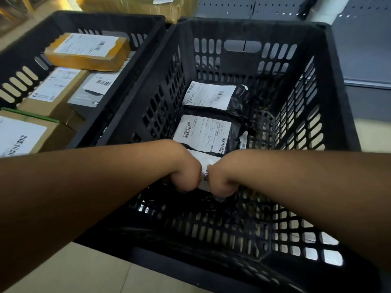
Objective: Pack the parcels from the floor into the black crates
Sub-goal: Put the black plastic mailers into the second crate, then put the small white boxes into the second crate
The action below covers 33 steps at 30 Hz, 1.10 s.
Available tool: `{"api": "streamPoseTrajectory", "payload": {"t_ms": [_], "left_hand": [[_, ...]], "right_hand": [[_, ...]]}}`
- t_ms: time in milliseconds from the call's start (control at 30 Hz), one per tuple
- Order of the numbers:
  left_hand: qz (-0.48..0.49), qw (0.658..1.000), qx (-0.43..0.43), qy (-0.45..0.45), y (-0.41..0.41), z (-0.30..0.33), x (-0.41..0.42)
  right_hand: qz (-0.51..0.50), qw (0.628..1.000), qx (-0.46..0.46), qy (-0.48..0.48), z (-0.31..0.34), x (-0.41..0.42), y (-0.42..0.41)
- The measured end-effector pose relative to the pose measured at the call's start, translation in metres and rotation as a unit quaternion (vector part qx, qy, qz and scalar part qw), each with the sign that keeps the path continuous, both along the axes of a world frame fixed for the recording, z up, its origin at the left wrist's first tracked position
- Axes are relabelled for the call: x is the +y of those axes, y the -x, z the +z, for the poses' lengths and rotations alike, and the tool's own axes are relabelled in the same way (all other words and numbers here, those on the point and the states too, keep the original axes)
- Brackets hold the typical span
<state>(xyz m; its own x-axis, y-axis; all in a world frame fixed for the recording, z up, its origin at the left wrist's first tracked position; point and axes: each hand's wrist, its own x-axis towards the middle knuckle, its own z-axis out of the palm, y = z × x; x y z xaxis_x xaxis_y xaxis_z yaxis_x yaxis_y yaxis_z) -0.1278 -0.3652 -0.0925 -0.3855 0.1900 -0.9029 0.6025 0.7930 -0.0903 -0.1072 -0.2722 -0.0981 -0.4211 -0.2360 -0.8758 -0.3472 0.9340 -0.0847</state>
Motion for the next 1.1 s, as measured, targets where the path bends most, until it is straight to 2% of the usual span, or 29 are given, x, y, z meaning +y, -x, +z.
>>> {"api": "streamPoseTrajectory", "payload": {"t_ms": [67, 100, 200, 267, 333, 400, 467, 533, 667, 767, 833, 933, 1033, 1100], "left_hand": [[0.037, 0.999, 0.009, -0.006, 0.003, 0.006, -0.003], [0.06, 0.998, 0.016, -0.007, 0.005, 0.008, -0.004], [0.144, 0.988, 0.043, -0.028, 0.013, 0.018, -0.011], [0.203, 0.976, 0.06, -0.058, 0.019, 0.024, -0.013], [0.264, 0.953, 0.095, -0.115, 0.027, 0.032, -0.011], [0.327, 0.915, 0.127, -0.201, 0.035, 0.043, 0.001], [0.39, 0.861, 0.147, -0.29, 0.04, 0.057, 0.022], [0.421, 0.816, 0.16, -0.362, 0.043, 0.072, 0.045], [0.443, 0.737, 0.19, -0.473, 0.043, 0.1, 0.083], [0.434, 0.701, 0.218, -0.522, 0.038, 0.115, 0.115], [0.413, 0.693, 0.236, -0.542, 0.036, 0.123, 0.14], [0.373, 0.684, 0.269, -0.567, 0.028, 0.135, 0.184], [0.354, 0.672, 0.258, -0.597, 0.019, 0.14, 0.229], [0.347, 0.682, 0.245, -0.595, 0.011, 0.135, 0.257]], "right_hand": [[0.119, 0.99, 0.016, -0.072, 0.008, 0.004, -0.003], [0.135, 0.988, 0.008, -0.079, 0.017, 0.008, -0.002], [-0.037, 0.996, 0.067, 0.044, 0.052, 0.035, 0.013], [-0.193, 0.967, 0.096, 0.138, 0.07, 0.056, 0.025], [-0.315, 0.915, 0.099, 0.229, 0.089, 0.075, 0.034], [-0.383, 0.869, 0.104, 0.296, 0.109, 0.095, 0.042], [-0.428, 0.825, 0.111, 0.353, 0.124, 0.117, 0.043], [-0.437, 0.794, 0.141, 0.399, 0.133, 0.138, 0.041], [-0.409, 0.745, 0.267, 0.454, 0.152, 0.181, 0.031], [-0.389, 0.725, 0.343, 0.452, 0.157, 0.229, 0.023], [-0.388, 0.722, 0.373, 0.435, 0.158, 0.264, 0.016], [-0.427, 0.718, 0.369, 0.408, 0.151, 0.318, 0.006], [-0.483, 0.706, 0.353, 0.38, 0.132, 0.372, -0.009], [-0.522, 0.7, 0.337, 0.353, 0.116, 0.407, -0.023]]}}
